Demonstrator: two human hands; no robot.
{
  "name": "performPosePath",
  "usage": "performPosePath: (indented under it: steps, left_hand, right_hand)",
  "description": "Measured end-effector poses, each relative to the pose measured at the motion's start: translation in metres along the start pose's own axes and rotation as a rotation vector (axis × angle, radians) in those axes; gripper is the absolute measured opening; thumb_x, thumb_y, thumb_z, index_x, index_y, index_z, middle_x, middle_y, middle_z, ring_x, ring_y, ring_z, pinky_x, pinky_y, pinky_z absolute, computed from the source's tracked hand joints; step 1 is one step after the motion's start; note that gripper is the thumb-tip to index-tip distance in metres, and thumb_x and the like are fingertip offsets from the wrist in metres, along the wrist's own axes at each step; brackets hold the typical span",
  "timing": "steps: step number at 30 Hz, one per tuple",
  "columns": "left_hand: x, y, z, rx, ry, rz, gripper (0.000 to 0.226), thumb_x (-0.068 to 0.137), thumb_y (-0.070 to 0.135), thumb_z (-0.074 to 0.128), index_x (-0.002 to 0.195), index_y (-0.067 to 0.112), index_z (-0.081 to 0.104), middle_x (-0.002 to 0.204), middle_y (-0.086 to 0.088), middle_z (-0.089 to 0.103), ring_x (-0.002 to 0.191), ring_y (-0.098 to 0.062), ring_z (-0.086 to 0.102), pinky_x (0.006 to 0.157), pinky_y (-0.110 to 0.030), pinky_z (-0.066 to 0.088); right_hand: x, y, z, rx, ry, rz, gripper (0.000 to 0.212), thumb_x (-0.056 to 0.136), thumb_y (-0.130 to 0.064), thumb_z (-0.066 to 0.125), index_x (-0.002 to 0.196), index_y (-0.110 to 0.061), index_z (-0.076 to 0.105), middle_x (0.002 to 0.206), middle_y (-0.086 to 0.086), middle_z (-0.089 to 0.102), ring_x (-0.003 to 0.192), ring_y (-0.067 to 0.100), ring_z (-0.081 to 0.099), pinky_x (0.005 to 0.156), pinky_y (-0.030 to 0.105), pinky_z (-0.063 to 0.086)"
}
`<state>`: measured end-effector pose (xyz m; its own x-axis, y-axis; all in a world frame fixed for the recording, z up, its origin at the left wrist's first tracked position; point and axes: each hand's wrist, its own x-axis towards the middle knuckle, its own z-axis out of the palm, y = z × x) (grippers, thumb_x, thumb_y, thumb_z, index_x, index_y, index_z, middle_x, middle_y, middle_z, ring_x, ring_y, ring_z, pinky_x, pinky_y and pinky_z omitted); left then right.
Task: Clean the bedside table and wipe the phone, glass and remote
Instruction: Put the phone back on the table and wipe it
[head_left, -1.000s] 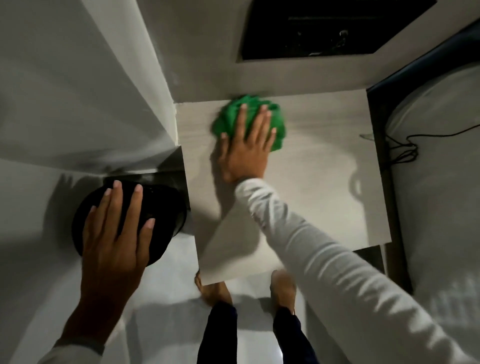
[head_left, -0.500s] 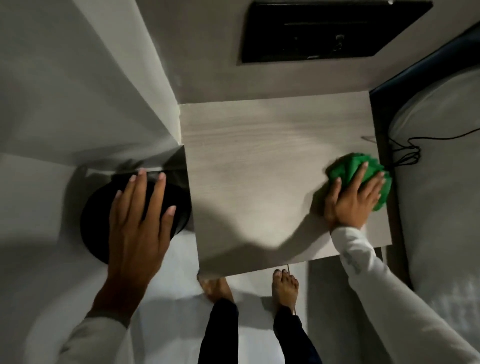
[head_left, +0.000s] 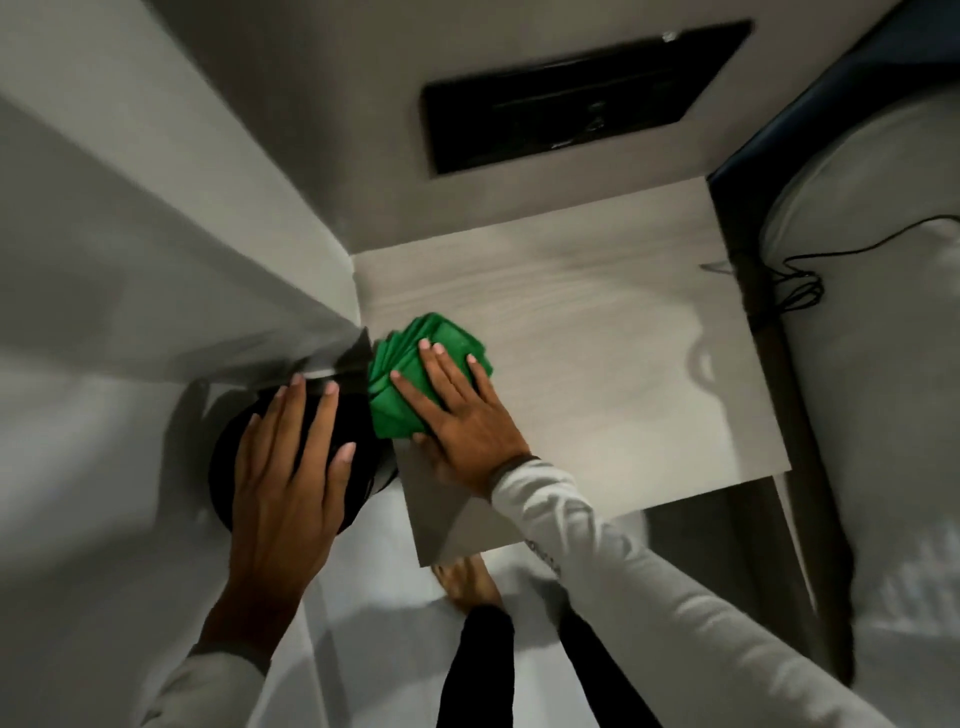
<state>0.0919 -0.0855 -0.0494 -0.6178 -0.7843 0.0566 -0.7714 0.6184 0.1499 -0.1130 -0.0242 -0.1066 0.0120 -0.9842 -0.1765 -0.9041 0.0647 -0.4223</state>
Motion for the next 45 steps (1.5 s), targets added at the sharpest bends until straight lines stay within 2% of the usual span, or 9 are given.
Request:
performPosePath:
  steps: [4, 16, 24, 28, 32, 37, 40, 42, 45]
  left_hand:
    - [0.031, 0.051, -0.009, -0.037, 0.038, 0.133, 0.051, 0.108, 0.031, 0.040, 0.154, 0.008, 0.040, 0.158, -0.021, 0.042, 0.143, -0.038, 0.046, 0.118, -0.054, 0.037]
    - [0.163, 0.420, -0.084, -0.582, 0.101, 0.837, 0.053, 0.108, 0.032, 0.039, 0.156, 0.008, 0.034, 0.163, -0.016, 0.035, 0.151, -0.022, 0.037, 0.123, -0.029, 0.028]
    - [0.159, 0.650, -0.054, -0.709, -0.427, 0.910, 0.065, 0.105, 0.034, 0.050, 0.159, 0.010, 0.024, 0.163, -0.009, 0.036, 0.151, -0.020, 0.035, 0.123, -0.028, 0.027]
    - [0.155, 0.662, -0.024, -0.641, -0.574, 0.804, 0.069, 0.105, 0.039, 0.048, 0.161, 0.012, 0.018, 0.166, -0.009, 0.031, 0.153, -0.020, 0.030, 0.125, -0.034, 0.026]
    - [0.155, 0.653, -0.022, -0.746, -0.579, 0.776, 0.060, 0.102, 0.032, 0.055, 0.154, 0.011, 0.034, 0.150, -0.008, 0.054, 0.138, -0.021, 0.052, 0.116, -0.041, 0.043]
    - [0.144, 0.610, -0.038, -0.769, -0.622, 0.563, 0.078, 0.091, 0.029, 0.072, 0.156, 0.013, 0.033, 0.148, -0.012, 0.054, 0.137, -0.025, 0.053, 0.115, -0.044, 0.045]
    - [0.135, 0.558, -0.049, -0.860, -0.680, 0.369, 0.085, 0.076, 0.023, 0.086, 0.150, 0.022, 0.043, 0.132, -0.001, 0.064, 0.117, -0.009, 0.065, 0.100, -0.022, 0.054]
    - [0.133, 0.510, -0.052, -0.975, -0.762, 0.209, 0.076, 0.063, 0.021, 0.090, 0.127, 0.043, 0.057, 0.109, 0.015, 0.074, 0.097, 0.006, 0.071, 0.077, -0.005, 0.054]
    - [0.113, 0.434, -0.046, -1.098, -0.820, -0.136, 0.063, 0.049, 0.020, 0.091, 0.102, 0.045, 0.069, 0.097, 0.021, 0.079, 0.092, 0.000, 0.075, 0.065, -0.012, 0.058]
  right_hand:
    - [-0.035, 0.044, -0.069, 0.173, 0.137, 0.100, 0.063, 0.102, -0.034, 0.046, 0.160, -0.020, 0.024, 0.170, 0.016, 0.008, 0.159, 0.031, 0.006, 0.127, 0.053, 0.009]
    - [-0.299, 0.202, -0.280, 0.142, 1.307, 0.889, 0.051, 0.100, -0.013, 0.056, 0.148, 0.000, 0.045, 0.163, 0.026, 0.027, 0.155, 0.037, 0.022, 0.125, 0.054, 0.023]
    - [-0.379, 0.263, -0.272, 0.566, 1.536, 1.352, 0.073, 0.101, -0.026, 0.057, 0.159, -0.004, 0.018, 0.169, 0.015, 0.016, 0.159, 0.024, 0.009, 0.130, 0.036, 0.010]
    - [-0.374, 0.271, -0.264, 0.794, 1.497, 1.307, 0.081, 0.100, -0.034, 0.058, 0.161, -0.008, 0.010, 0.169, 0.009, 0.022, 0.157, 0.022, 0.020, 0.127, 0.045, 0.022]
    - [-0.365, 0.263, -0.258, 0.845, 1.591, 1.315, 0.078, 0.096, -0.032, 0.064, 0.159, -0.009, 0.023, 0.163, 0.009, 0.036, 0.151, 0.023, 0.034, 0.124, 0.045, 0.030]
    - [-0.346, 0.230, -0.254, 0.929, 1.769, 1.318, 0.083, 0.084, -0.036, 0.069, 0.155, -0.011, 0.035, 0.151, -0.006, 0.046, 0.133, -0.008, 0.048, 0.114, 0.021, 0.040]
    - [-0.332, 0.200, -0.248, 0.952, 1.758, 1.297, 0.080, 0.083, -0.037, 0.069, 0.152, -0.011, 0.041, 0.141, -0.007, 0.053, 0.113, -0.026, 0.052, 0.095, 0.001, 0.042]
    - [-0.317, 0.179, -0.243, 0.949, 1.685, 1.275, 0.067, 0.083, -0.038, 0.069, 0.143, -0.011, 0.053, 0.133, -0.005, 0.061, 0.112, -0.019, 0.058, 0.093, 0.006, 0.047]
    - [-0.290, 0.154, -0.235, 0.892, 1.514, 1.196, 0.044, 0.085, -0.039, 0.071, 0.122, -0.015, 0.069, 0.119, 0.000, 0.071, 0.111, 0.006, 0.068, 0.095, 0.027, 0.056]
